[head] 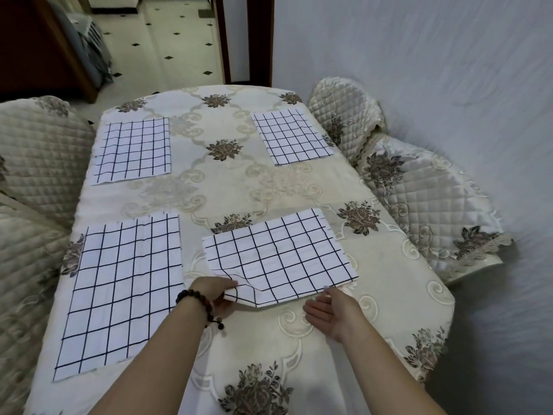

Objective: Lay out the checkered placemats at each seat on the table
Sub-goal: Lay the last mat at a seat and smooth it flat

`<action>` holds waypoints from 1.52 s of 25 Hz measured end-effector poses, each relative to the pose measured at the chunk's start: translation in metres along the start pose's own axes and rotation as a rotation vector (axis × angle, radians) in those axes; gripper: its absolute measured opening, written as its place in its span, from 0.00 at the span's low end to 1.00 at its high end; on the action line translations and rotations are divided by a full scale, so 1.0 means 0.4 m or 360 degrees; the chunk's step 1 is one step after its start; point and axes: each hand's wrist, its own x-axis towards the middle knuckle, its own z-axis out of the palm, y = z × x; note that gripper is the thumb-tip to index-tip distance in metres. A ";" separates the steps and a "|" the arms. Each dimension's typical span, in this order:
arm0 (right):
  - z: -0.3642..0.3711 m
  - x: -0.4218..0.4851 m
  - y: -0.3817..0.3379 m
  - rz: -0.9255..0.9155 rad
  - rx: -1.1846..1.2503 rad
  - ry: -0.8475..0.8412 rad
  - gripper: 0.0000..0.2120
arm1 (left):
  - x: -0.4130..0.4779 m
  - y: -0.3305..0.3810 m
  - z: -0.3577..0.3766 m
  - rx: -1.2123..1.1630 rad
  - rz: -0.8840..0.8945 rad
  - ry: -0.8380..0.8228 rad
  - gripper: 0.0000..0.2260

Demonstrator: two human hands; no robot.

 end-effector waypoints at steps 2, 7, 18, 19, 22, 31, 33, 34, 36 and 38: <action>0.004 -0.001 0.007 0.0006 0.0091 -0.0066 0.13 | -0.017 -0.019 0.036 -0.0104 -0.0004 -0.0057 0.07; 0.030 0.014 0.014 -0.0055 0.0182 -0.0069 0.02 | -0.047 -0.067 0.108 -0.0252 0.0030 -0.0158 0.07; -0.138 0.018 -0.063 -0.0083 0.0002 -0.0042 0.04 | -0.036 -0.003 0.059 -0.0811 0.0074 0.0095 0.15; -0.158 0.015 -0.073 -0.0084 -0.0064 -0.0049 0.04 | -0.043 0.010 0.060 -0.0707 0.0025 -0.0016 0.17; -0.211 0.007 -0.118 -0.0096 -0.0212 -0.0112 0.05 | -0.023 0.031 0.096 -0.0320 -0.0033 -0.0244 0.25; -0.304 0.071 -0.292 -0.0264 -0.0689 -0.0229 0.05 | 0.027 0.054 0.324 0.0260 0.0075 -0.0282 0.15; -0.316 0.093 -0.331 -0.0305 -0.0733 -0.0254 0.06 | 0.044 0.052 0.362 0.0352 0.0131 -0.0145 0.15; -0.322 0.106 -0.350 -0.0323 -0.0751 -0.0262 0.08 | 0.074 0.046 0.377 0.0395 0.0167 -0.0062 0.17; -0.331 0.130 -0.390 -0.0358 -0.0772 -0.0265 0.11 | 0.095 0.048 0.413 0.0434 0.0195 0.0062 0.22; -0.334 0.161 -0.431 -0.0394 -0.0812 -0.0211 0.11 | 0.062 0.060 0.453 0.0423 0.0221 0.0156 0.15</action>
